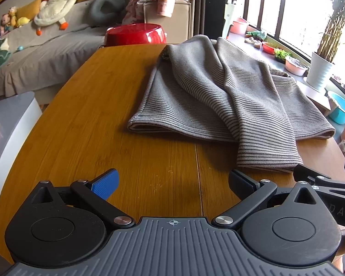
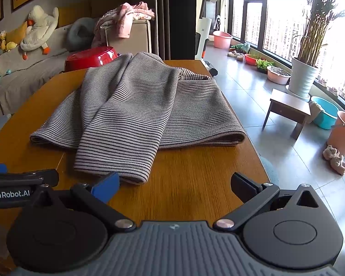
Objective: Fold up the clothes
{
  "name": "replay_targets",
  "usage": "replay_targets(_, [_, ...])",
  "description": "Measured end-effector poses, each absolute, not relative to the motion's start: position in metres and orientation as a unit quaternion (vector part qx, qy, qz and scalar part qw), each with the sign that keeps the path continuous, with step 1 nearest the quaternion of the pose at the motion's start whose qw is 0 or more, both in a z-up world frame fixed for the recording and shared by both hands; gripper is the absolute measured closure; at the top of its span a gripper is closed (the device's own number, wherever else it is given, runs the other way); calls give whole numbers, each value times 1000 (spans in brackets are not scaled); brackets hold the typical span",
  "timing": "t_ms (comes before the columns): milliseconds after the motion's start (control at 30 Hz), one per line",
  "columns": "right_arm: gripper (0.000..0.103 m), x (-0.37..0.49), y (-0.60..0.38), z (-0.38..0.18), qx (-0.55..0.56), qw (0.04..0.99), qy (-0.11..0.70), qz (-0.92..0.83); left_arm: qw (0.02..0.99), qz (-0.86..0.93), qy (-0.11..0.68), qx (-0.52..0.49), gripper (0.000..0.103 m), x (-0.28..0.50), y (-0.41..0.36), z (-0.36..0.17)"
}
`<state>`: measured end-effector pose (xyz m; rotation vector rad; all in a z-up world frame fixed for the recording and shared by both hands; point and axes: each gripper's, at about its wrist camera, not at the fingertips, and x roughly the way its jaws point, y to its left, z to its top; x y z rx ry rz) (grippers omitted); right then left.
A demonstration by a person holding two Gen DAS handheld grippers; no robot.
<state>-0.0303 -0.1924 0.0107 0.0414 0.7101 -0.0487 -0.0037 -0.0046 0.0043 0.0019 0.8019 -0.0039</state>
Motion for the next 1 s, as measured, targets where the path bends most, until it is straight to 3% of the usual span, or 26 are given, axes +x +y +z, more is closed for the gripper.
replay_targets(1000, [0, -30, -193, 9, 17, 936, 349, -26, 919, -2, 395, 1, 0, -3, -5, 2])
